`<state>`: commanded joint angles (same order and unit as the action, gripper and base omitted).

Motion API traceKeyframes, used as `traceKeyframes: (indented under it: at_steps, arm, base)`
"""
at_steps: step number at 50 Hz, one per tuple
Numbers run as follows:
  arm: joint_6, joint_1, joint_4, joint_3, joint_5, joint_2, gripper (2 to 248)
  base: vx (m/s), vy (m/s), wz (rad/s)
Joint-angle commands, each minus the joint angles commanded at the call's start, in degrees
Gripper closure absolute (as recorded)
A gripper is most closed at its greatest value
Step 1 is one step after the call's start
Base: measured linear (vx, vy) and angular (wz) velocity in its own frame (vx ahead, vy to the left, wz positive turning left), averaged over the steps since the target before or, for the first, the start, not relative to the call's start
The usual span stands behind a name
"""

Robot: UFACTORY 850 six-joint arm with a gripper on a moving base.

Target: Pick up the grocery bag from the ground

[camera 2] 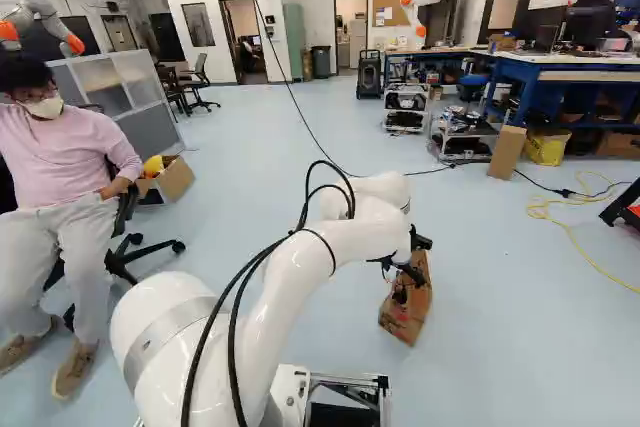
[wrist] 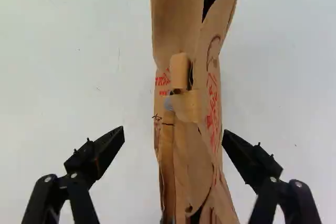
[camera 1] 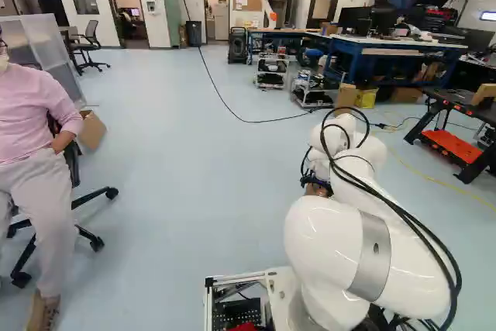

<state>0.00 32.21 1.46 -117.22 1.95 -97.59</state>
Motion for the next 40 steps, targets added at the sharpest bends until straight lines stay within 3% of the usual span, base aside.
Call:
traceKeyframes:
  at_steps: [8,9,13,14,19,20,24,25,29,30,34,35,40]
  arm:
    - [0.0,0.0,0.0,-0.02,0.0,-0.02,8]
    - [0.0,0.0,0.0,-0.02,0.0,-0.02,45]
    - [0.0,0.0,0.0,-0.02,0.0,-0.02,45]
    - [0.0,0.0,0.0,-0.02,0.0,-0.02,83]
    - [0.0,0.0,0.0,-0.02,0.0,-0.02,83]
    - [0.0,0.0,0.0,-0.02,0.0,-0.02,122]
    - [0.0,0.0,0.0,-0.02,0.0,-0.02,122]
    - [0.0,0.0,0.0,-0.02,0.0,-0.02,160]
    - [0.0,0.0,0.0,-0.02,0.0,-0.02,160]
    - [0.0,0.0,0.0,-0.02,0.0,-0.02,198]
    - [0.0,0.0,0.0,-0.02,0.0,-0.02,198]
    - [0.0,0.0,0.0,-0.02,0.0,-0.02,228]
    - [0.0,0.0,0.0,-0.02,0.0,-0.02,228]
  base:
    - [0.0,0.0,0.0]
    - [0.0,0.0,0.0]
    - [0.0,0.0,0.0]
    - [0.0,0.0,0.0]
    - [0.0,0.0,0.0]
    - [0.0,0.0,0.0]
    - [0.0,0.0,0.0]
    - [0.0,0.0,0.0]
    - [0.0,0.0,0.0]
    - [0.0,0.0,0.0]
    - [0.0,0.0,0.0]
    - [0.0,0.0,0.0]
    - [0.0,0.0,0.0]
